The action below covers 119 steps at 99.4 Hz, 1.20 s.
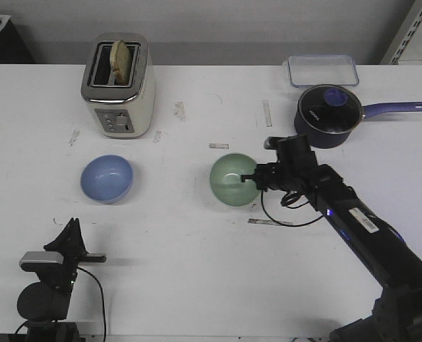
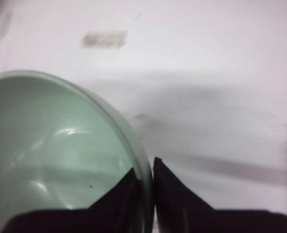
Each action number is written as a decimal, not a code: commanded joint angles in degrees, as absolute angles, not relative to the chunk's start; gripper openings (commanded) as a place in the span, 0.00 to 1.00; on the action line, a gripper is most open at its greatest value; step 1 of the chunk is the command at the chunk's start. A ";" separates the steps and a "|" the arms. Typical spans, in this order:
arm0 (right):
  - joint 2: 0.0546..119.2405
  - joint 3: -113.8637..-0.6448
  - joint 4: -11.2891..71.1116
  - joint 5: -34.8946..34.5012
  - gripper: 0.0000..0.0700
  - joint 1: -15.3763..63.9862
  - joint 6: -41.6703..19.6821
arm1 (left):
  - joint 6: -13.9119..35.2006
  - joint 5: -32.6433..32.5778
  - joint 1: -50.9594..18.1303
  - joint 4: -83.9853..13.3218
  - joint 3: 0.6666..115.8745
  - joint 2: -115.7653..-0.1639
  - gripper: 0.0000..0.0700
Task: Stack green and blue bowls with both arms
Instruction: 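Drag the green bowl with the right gripper toward the table center, then release the green bowl and retract the right gripper to rest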
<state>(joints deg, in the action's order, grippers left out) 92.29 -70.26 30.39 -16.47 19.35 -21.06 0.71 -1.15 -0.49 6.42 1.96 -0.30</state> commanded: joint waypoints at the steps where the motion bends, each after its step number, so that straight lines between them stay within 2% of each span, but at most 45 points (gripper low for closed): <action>1: 94.89 -71.22 29.12 -16.45 0.00 21.56 -24.10 | 0.19 -1.08 -0.38 7.20 0.73 -0.19 0.00; 17: 98.43 -71.22 27.44 -16.23 0.01 25.47 -24.64 | 0.19 -1.08 -0.38 7.20 0.73 -0.19 0.00; 23: 98.98 -71.22 27.57 -15.92 0.05 26.09 -24.82 | 0.19 -1.08 -0.38 7.20 0.73 -0.19 0.00; 26: 99.20 -71.22 27.44 -15.84 0.11 26.22 -25.30 | 0.19 -1.08 -0.38 7.18 0.73 -0.19 0.00; 36: 99.39 -71.24 27.27 -14.96 0.41 26.70 -26.11 | 0.19 -1.08 -0.38 7.20 0.73 -0.19 0.00; 46: 98.98 -71.26 27.51 -14.96 0.51 26.70 -26.09 | 0.19 -1.08 -0.38 7.20 0.73 -0.19 0.00; 71: 91.83 -71.24 27.70 -14.87 0.51 23.86 -24.10 | 0.19 -1.08 -0.38 7.20 0.73 -0.19 0.00; 87: 84.95 -70.70 27.44 -14.09 0.50 20.29 -14.68 | 0.19 -1.08 -0.38 7.20 0.73 -0.19 0.00; 100: 79.18 -67.13 26.00 -8.29 0.47 16.78 -7.03 | 0.19 -1.08 -0.38 7.20 0.73 -0.19 0.00; 106: 76.47 -64.49 24.71 -4.64 0.41 15.18 -3.90 | 0.19 -1.08 -0.38 7.20 0.73 -0.19 0.00; 119: 70.30 -57.45 20.14 2.00 0.14 11.55 0.60 | 0.19 -1.08 -0.38 7.20 0.73 -0.19 0.00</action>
<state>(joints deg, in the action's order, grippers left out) 72.29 -59.88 22.59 -0.34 12.49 -4.69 0.69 -1.15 -0.49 6.42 1.96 -0.30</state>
